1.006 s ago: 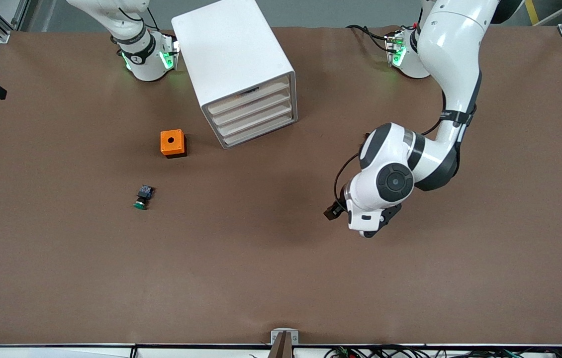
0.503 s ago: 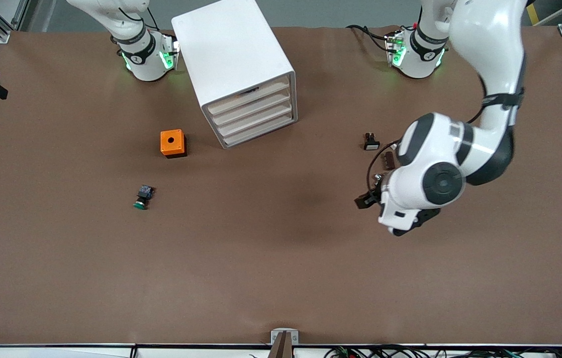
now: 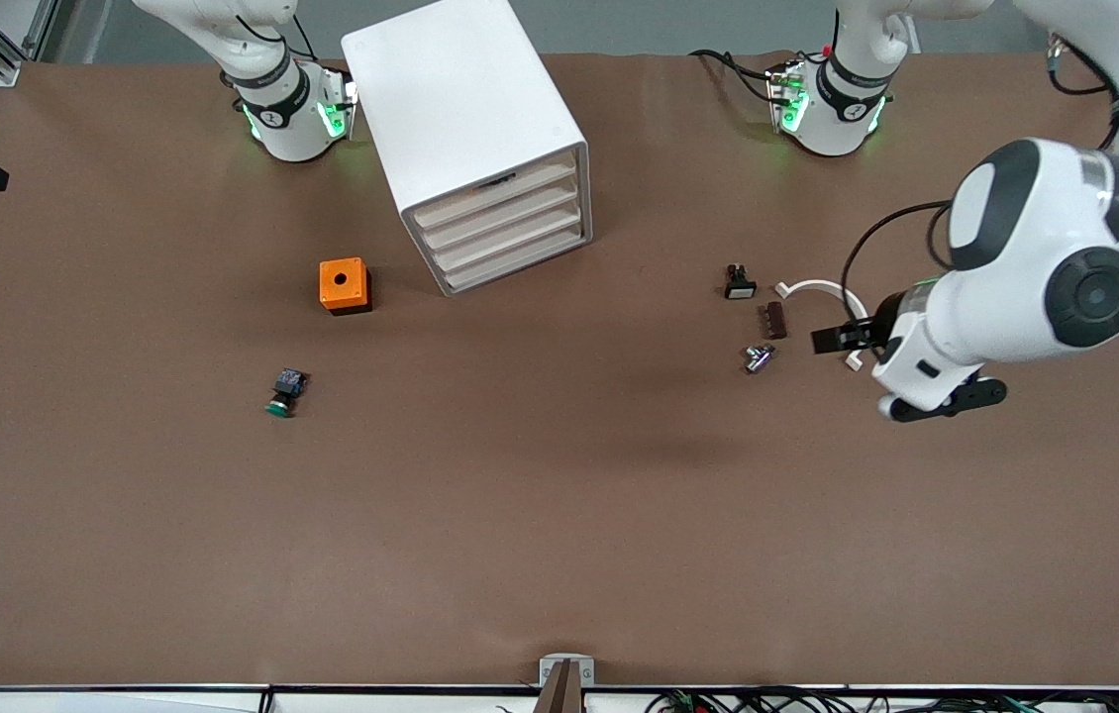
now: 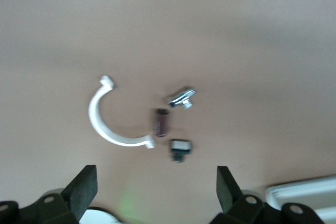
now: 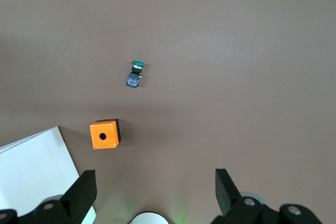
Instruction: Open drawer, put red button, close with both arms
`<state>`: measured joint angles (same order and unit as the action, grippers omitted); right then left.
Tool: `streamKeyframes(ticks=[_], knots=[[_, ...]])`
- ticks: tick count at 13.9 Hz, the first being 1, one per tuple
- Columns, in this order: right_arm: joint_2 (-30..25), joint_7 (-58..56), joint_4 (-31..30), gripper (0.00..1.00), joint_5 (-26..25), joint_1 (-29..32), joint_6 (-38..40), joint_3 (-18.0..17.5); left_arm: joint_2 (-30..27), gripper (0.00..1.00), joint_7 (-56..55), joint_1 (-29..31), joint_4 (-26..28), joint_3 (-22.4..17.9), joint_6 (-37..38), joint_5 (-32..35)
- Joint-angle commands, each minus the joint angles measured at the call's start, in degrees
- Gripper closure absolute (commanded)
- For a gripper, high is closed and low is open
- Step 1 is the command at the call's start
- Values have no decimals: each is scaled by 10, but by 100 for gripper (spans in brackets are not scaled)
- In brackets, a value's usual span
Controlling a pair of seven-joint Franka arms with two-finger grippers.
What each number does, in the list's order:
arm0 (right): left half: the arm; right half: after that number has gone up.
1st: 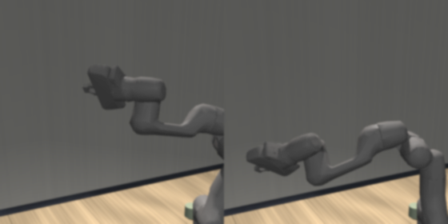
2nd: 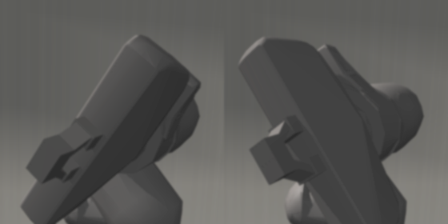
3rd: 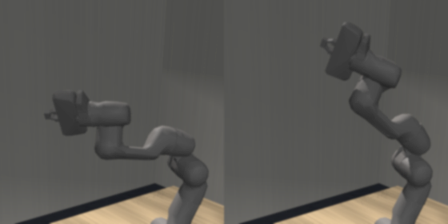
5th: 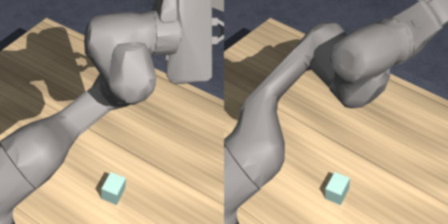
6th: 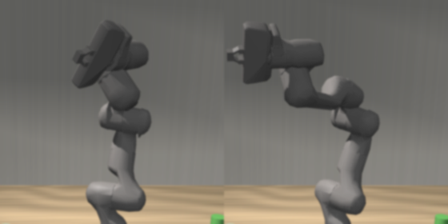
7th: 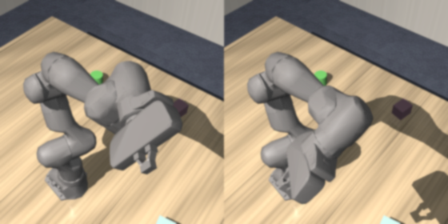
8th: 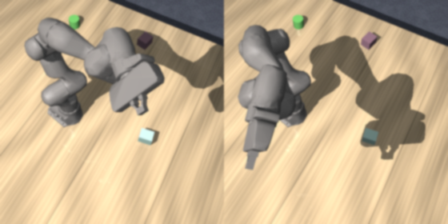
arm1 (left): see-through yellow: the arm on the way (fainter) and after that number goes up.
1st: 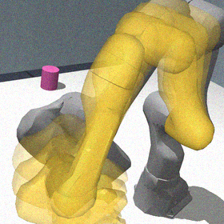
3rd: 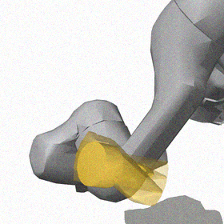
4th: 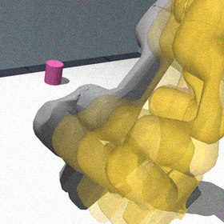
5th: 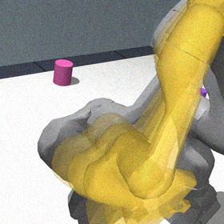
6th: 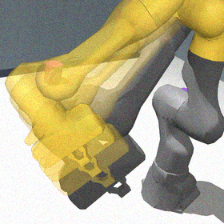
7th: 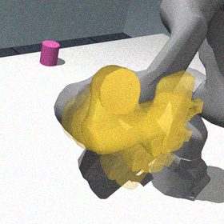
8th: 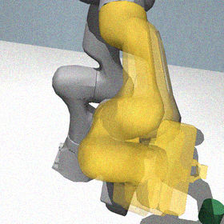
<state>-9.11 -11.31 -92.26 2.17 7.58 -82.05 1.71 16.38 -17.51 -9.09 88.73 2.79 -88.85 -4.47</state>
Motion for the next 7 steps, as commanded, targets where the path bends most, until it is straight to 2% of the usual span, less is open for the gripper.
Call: streamKeyframes(ticks=[1, 3, 5, 7], knots=[[-13, 0, -11, 0, 0, 4, 0, -3, -86, 0, 105, 39, 106, 6, -31, 19], [-13, 0, -11, 0, 0, 3, 0, -6, -135, 0, 164, 62, 170, 6, -68, 20], [-13, 0, -11, 0, -2, 2, 0, -7, -183, 0, 175, 72, 223, 6, -108, 21], [-14, 0, -12, 0, -4, 1, 0, -7, -195, 0, 175, 72, 224, 6, -112, 36]])
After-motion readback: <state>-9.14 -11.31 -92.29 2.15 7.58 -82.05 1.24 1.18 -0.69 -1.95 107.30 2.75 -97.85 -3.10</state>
